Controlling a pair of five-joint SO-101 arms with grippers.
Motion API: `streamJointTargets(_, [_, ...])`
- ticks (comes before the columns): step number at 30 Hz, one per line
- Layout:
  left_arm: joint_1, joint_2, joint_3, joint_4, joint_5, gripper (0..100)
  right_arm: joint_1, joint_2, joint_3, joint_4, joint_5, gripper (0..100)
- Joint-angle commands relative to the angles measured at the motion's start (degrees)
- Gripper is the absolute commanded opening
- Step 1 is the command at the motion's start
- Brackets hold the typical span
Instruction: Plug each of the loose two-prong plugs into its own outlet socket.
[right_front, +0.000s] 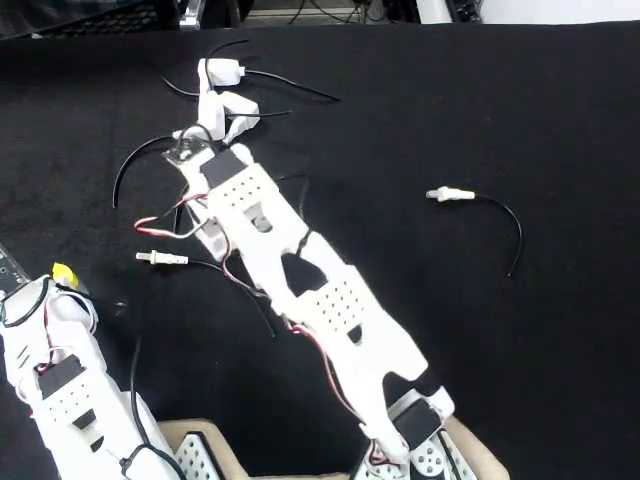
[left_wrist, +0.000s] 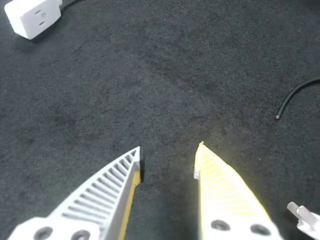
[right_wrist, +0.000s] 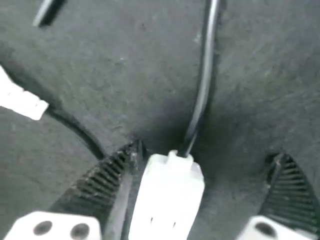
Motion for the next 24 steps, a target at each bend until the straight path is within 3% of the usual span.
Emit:
streamJointTargets(1, [0.13,-0.44,0.04,-1.58,-0.44,18,4.31,-1.01,-0.04,1.14,-0.09,38.9])
streamJointTargets(19, [0.4,-0.44,0.13,-1.58,-0.44,18,23.38,0.22,-16.92,1.23,16.97,38.9])
streamJointTargets(24, [0.4,-0.44,0.13,-1.58,-0.44,18,24.44,0.48,-22.29,1.05,20.66,38.9])
